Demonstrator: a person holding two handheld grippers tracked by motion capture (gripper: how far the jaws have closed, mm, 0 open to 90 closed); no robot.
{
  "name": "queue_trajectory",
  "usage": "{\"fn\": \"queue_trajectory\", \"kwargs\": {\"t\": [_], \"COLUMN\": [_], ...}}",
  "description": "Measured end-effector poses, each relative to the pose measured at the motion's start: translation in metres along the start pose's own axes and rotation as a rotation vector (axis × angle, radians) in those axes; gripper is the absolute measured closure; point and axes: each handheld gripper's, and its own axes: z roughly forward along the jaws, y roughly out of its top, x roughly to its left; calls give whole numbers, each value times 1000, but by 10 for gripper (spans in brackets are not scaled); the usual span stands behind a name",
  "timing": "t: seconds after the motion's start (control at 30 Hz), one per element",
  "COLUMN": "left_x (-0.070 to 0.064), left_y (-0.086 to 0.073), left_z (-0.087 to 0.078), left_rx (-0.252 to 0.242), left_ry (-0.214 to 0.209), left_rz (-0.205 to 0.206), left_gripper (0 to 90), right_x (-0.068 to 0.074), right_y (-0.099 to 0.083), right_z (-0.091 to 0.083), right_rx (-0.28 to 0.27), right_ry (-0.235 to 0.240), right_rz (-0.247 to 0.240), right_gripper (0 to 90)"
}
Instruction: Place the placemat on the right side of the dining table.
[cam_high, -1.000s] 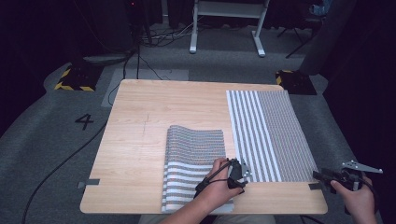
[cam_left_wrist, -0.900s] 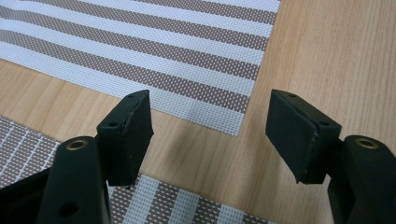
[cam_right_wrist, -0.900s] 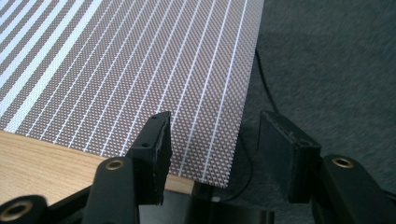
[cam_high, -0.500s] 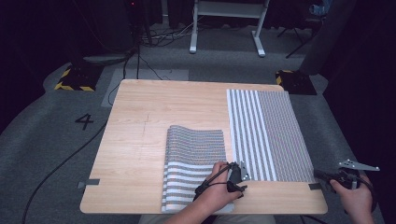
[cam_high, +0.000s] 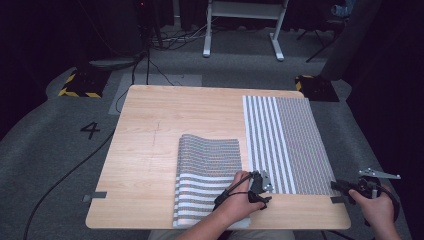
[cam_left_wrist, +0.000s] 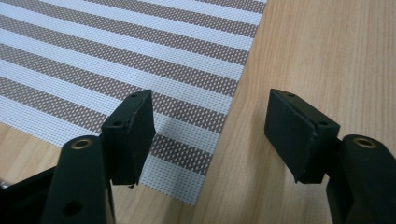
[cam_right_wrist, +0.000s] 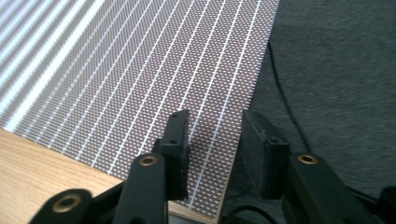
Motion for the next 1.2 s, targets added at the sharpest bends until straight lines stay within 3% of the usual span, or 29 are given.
{"fn": "queue_trajectory", "kwargs": {"t": [0.07,0.2,0.3,0.5,0.53,0.6,0.77,0.83,0.97,1.07,1.2], "left_x": [-1,-1,-1,1,1,2,-6,-7,-9,-14,-19], "left_y": [0,-1,-3,-6,-7,-9,-6,-6,-9,-10,-12], "left_z": [0,0,-2,-7,-7,-7,-7,-7,-9,-11,-13], "left_rx": [0,-14,-16,-3,-9,-12,2,2,-9,-2,3], "left_ry": [2,-5,-14,7,4,-25,-34,-33,-34,-34,-42], "left_rz": [-1,21,0,8,-20,-35,-26,-22,-29,-22,-18], "left_gripper": [347,352,357,366,367,410,448,466,488,507,517], "right_x": [2,5,8,18,18,16,10,17,43,54,56], "right_y": [3,3,4,5,4,2,-2,2,10,12,7], "right_z": [-3,-4,-6,-11,-12,-13,-17,-15,1,11,18], "right_rx": [15,15,-3,-5,3,6,-11,-38,-23,-3,8], "right_ry": [-40,-20,-17,-12,-12,-13,-25,-1,49,79,85], "right_rz": [-48,-65,-73,-106,-106,-104,-88,-117,-200,-216,-217], "right_gripper": [847,900,900,900,900,900,900,899,826,811,802]}}
